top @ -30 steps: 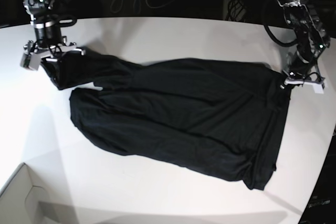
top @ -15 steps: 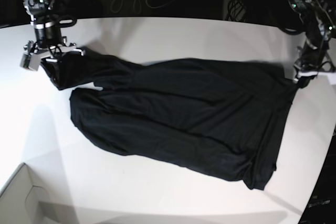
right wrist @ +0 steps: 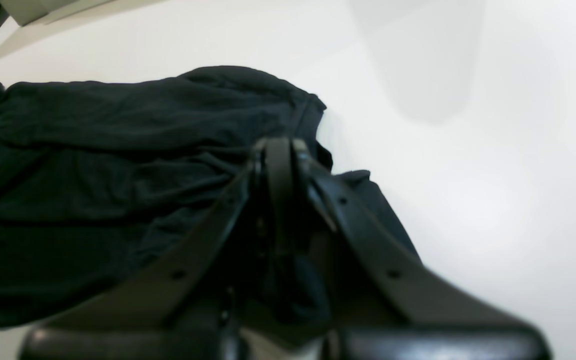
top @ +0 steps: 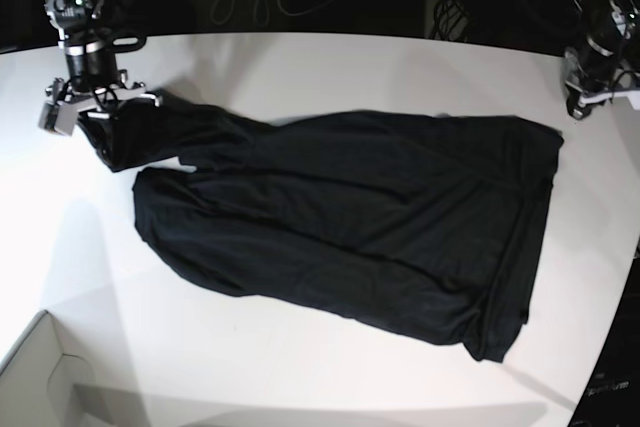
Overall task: Layout the t-shirt on the table in an organized manner, then fold the t-shirt properly
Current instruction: 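Lift the shirt with both grippers and swing it across the table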
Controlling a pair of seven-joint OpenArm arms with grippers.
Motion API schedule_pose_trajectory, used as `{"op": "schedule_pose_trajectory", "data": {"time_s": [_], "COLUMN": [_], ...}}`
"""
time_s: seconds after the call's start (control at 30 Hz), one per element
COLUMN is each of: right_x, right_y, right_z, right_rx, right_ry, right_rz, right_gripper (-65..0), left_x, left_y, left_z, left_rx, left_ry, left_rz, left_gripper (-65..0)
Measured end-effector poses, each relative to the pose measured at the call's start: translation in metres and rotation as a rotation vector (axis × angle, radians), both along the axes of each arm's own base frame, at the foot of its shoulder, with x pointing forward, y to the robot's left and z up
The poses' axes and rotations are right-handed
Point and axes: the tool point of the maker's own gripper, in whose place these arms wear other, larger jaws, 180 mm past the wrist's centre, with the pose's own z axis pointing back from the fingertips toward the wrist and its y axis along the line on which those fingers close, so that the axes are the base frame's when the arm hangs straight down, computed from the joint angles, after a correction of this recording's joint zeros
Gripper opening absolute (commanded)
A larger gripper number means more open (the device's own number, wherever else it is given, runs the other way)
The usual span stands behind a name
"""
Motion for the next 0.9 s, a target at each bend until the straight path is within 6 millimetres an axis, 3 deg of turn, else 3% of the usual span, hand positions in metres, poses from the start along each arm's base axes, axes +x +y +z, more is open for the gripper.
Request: {"op": "schedule_pose_trajectory", "data": {"time_s": [0.07,0.27,0.47,0.57,0.8,0.9], "right_x": [0.0,-0.002,-0.003,-0.003,-0.003,-0.004], "right_y": [0.0,0.0,0.0,0.0,0.0,0.0], "right_z": [0.0,-0.001,-0.002,-0.002,-0.001,-0.002], "right_rx": [0.0,0.0,0.0,0.0,-0.001,-0.001], "right_ry": [0.001,0.006,0.008,0.008,0.007,0.01], "right_rz": [0.0,0.0,0.0,0.0,0.0,-0.001], "right_gripper": [-65.0,-65.0,-65.0,-65.0,-65.0,-65.0], "left_x": [-0.005,-0.001,0.014,0.018,0.046,0.051], "left_y": [-0.001,0.0,0.0,-0.002,-0.032,-0.031], "left_z": [-0.01,-0.007,-0.001,0.001,-0.001,-0.001], "left_rx": [-0.022,-0.021,-0.018,-0.017,-0.013,0.017], "left_ry": [0.023,0.009,-0.018,-0.026,-0.029,-0.016], "left_rz": [0.011,0.011,0.008,0.001,-0.101,-0.112], "left_gripper": [-64.9,-62.6,-37.7,-30.4,-29.3,-29.4]}}
